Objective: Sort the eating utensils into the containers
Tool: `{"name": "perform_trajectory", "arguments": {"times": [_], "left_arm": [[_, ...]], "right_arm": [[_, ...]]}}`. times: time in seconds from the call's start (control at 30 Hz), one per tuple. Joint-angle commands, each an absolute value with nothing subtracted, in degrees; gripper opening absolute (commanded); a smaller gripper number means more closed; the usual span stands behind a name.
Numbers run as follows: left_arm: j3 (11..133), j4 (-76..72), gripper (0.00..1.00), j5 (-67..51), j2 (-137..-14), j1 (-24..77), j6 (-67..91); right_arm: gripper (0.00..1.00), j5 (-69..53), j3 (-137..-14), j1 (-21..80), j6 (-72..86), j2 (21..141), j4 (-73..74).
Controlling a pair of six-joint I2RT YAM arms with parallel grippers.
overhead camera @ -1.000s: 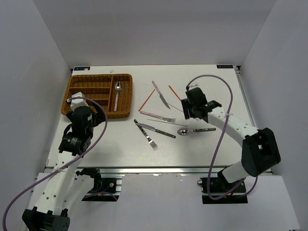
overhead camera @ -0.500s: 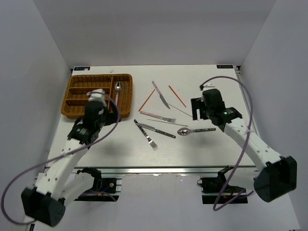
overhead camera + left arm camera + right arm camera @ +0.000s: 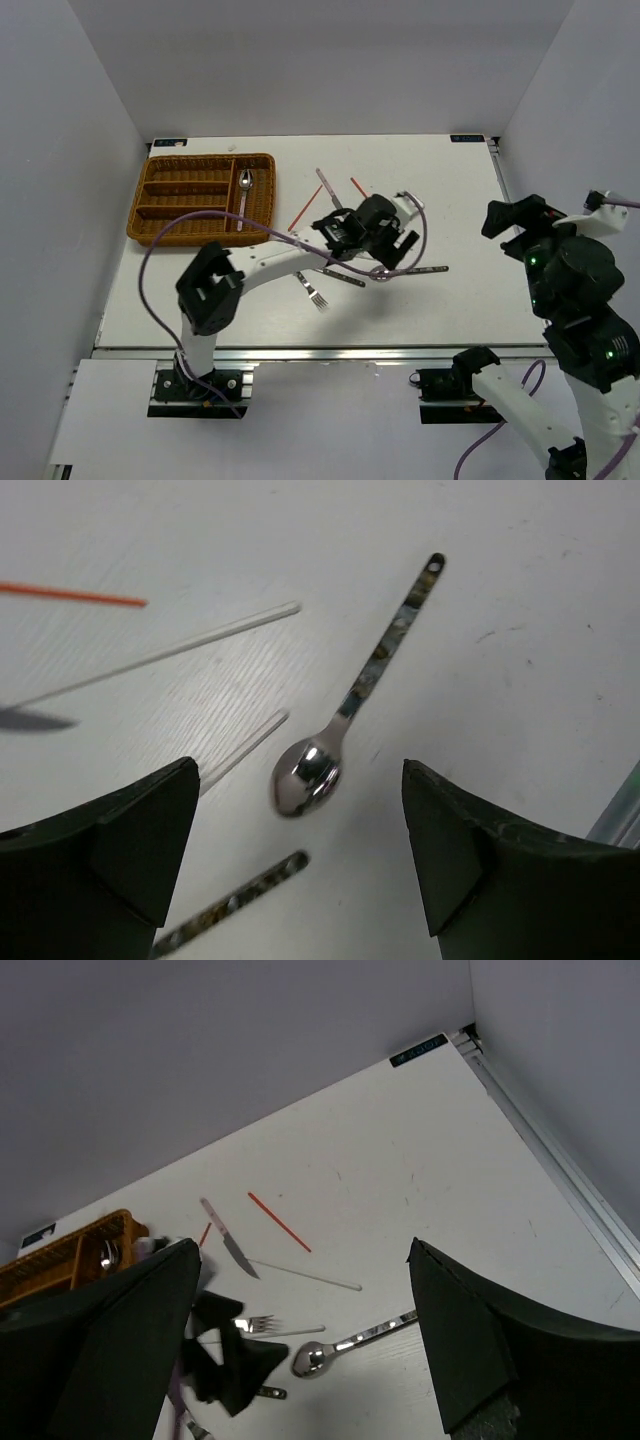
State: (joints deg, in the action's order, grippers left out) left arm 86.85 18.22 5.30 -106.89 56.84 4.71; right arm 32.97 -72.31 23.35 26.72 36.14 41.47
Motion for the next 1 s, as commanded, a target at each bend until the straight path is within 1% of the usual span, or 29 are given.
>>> {"name": "perform_trajectory", "arguments": {"times": [0.0,0.07,0.1,0.17,0.3,0.33,0.4,0.43,0.5,0.57,0.63,0.7,0.8,0.87,0.93,0.97], "left_arm": [[93.7,12.3,0.90,-6.0,-113.6,59.2,-2.7],[99.8,12.5,0.87,-8.7,-120.4,60.2,-4.2],[102.2,13.1,0.84,-9.0,-122.8,61.0,-4.9],[108.0,14.5,0.82,-8.7,-128.8,61.7,-6.8],[114.2,16.1,0.75,-8.2,-135.6,61.9,-8.4],[114.8,16.4,0.71,-7.8,-136.5,61.9,-9.0],[115.1,16.7,0.69,-6.3,-138.0,61.9,-9.9],[115.0,16.4,0.65,-6.2,-138.4,61.9,-10.5],[115.0,16.3,0.64,-6.2,-139.1,61.9,-10.7],[115.4,17.0,0.58,-6.2,-140.4,61.9,-10.8],[115.2,17.4,0.56,-6.8,-141.2,61.9,-10.9],[114.8,17.8,0.47,-7.6,-141.5,61.9,-11.1],[113.8,19.0,0.31,-10.0,-141.9,61.9,-10.8],[111.5,18.6,0.30,-11.2,-140.8,61.9,-10.3],[109.3,17.1,0.22,-12.6,-139.8,61.9,-9.6],[107.6,16.7,0.21,-13.2,-138.7,61.9,-9.3]], "right_arm": [[0.89,33.1,-73.1,23.4,26.8,36.2,47.2],[0.89,31.2,-73.2,23.3,26.2,35.4,48.0],[0.89,30.5,-73.3,23.4,25.3,35.2,48.2],[0.89,28.9,-74.0,23.4,25.0,34.4,49.1],[0.89,24.4,-74.3,23.4,23.8,32.6,49.2],[0.89,23.8,-74.4,23.4,23.5,32.3,49.5],[0.89,22.2,-74.3,23.4,22.9,31.5,49.4],[0.89,22.0,-74.2,23.4,22.7,31.3,49.4],[0.89,21.5,-73.7,23.4,21.9,30.7,48.9],[0.89,21.5,-73.6,23.4,21.2,30.1,48.3],[0.89,21.3,-73.3,23.4,20.7,29.9,47.4],[0.89,21.1,-73.2,23.4,20.5,30.0,46.9],[0.89,21.1,-73.1,23.4,20.4,30.0,46.2],[0.89,21.0,-73.1,23.4,20.3,29.9,45.5],[0.89,21.0,-73.0,23.4,20.3,29.7,45.0],[0.89,21.0,-72.8,23.4,20.3,29.7,44.6]]}}
